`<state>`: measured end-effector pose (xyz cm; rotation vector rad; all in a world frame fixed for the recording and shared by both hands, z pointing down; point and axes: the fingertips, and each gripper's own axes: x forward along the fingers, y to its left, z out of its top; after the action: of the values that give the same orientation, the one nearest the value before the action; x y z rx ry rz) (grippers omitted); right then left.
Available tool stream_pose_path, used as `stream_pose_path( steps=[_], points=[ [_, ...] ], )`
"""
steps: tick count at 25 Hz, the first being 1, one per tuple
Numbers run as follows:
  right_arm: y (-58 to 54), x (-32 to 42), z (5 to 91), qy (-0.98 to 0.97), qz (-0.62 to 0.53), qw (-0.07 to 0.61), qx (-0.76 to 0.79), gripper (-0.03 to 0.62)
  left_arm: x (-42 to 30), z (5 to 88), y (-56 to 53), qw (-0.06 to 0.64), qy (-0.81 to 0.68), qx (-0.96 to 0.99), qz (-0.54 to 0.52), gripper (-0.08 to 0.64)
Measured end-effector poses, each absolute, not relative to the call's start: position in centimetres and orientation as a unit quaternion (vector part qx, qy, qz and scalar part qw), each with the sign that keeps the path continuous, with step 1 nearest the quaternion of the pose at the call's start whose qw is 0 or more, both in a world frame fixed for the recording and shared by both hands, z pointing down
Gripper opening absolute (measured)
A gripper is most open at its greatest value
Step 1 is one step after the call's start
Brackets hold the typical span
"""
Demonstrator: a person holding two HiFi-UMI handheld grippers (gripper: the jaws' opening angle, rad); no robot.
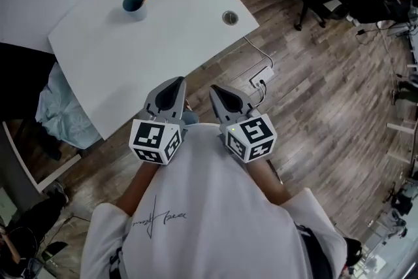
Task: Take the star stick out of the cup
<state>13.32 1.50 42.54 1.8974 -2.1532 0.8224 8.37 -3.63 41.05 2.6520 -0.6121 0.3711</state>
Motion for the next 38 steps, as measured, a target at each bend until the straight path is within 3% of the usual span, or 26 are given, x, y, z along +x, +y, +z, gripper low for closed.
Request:
stream_pose_path(
  steps=[15, 38],
  points=[
    [-5.3, 9.7, 42.2, -0.796, 0.251, 0.102, 0.542, 0.009, 2.0, 41.7, -8.0, 0.233, -0.360, 0.898, 0.102, -0.003],
    [-15.7, 10.9, 41.7, -0.833, 0.198, 0.104, 0.506, 0.011, 1.4, 40.6, -11.9, 0.226, -0.427, 0.872, 0.079, -0.003]
  ],
)
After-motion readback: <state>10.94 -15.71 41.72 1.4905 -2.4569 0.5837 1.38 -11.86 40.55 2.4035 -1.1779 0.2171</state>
